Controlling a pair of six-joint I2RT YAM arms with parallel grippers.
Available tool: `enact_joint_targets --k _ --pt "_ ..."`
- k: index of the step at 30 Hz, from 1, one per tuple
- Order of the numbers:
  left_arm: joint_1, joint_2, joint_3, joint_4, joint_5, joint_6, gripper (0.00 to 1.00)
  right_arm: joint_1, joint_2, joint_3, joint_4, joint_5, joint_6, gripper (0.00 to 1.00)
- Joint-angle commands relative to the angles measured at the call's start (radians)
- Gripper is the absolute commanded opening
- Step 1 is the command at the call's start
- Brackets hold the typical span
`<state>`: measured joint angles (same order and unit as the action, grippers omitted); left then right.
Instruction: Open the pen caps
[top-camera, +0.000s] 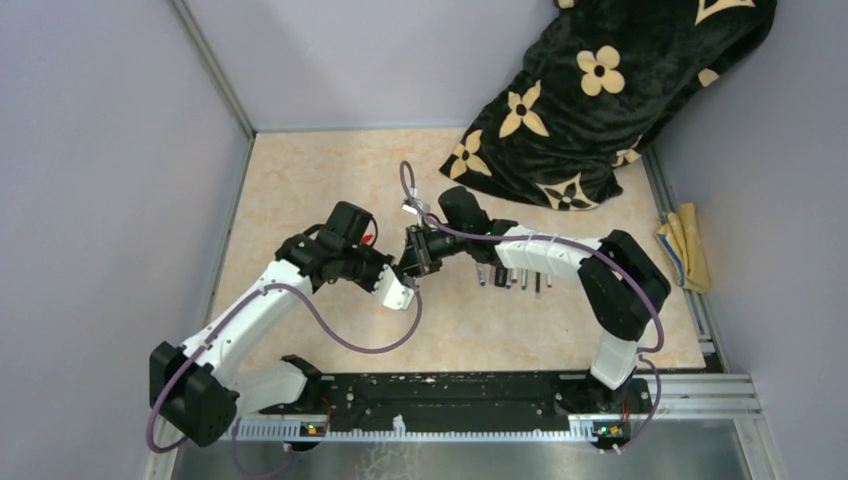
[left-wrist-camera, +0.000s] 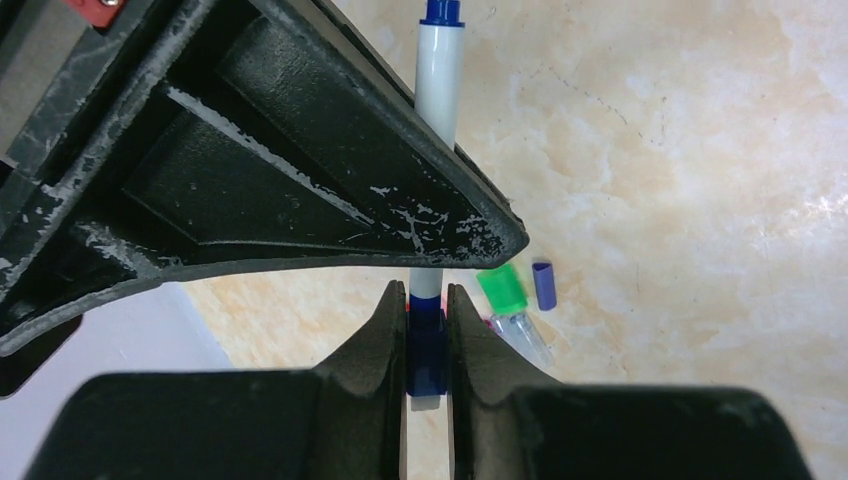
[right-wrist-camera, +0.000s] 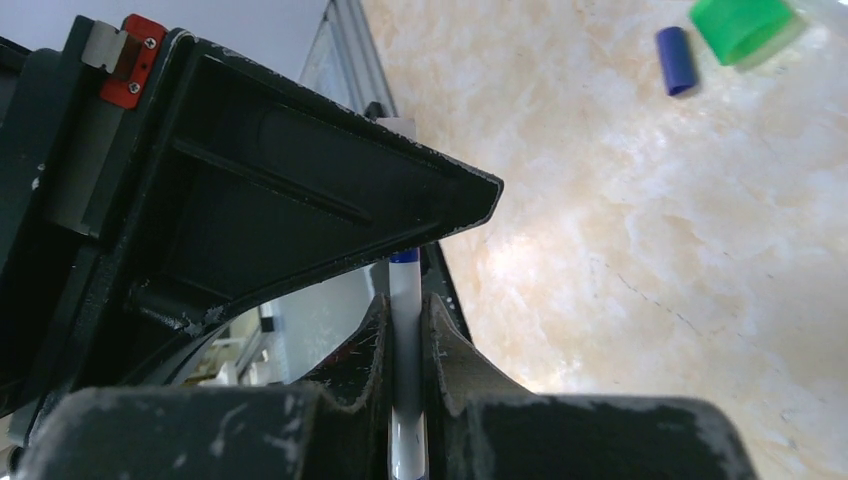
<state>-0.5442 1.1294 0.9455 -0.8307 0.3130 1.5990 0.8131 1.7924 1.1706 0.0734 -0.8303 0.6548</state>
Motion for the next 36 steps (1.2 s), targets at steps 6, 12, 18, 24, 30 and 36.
enact_joint_targets --k 6,12,18,24,30,36 --pt "0.121 0.119 -0.005 0.118 -0.166 0.004 0.0 -0.022 -0.196 -0.174 -0.206 0.11 -0.126 0.0" --pt "0.162 0.162 0.002 0.159 -0.197 0.014 0.0 -0.03 -0.247 -0.224 -0.286 0.161 -0.181 0.0" --pt "0.169 0.214 0.003 0.19 -0.139 -0.1 0.0 -0.041 -0.261 -0.221 -0.315 0.357 -0.198 0.0" --pt "0.175 0.373 0.044 0.194 -0.039 -0.309 0.0 -0.037 -0.24 -0.244 -0.211 0.81 -0.104 0.0" --pt "0.191 0.44 0.019 0.252 -0.005 -0.378 0.08 -0.031 -0.131 -0.227 -0.167 1.019 -0.082 0.0" --pt "0.216 0.441 -0.008 0.27 0.026 -0.398 0.32 -0.03 -0.072 -0.239 -0.131 1.106 -0.062 0.03"
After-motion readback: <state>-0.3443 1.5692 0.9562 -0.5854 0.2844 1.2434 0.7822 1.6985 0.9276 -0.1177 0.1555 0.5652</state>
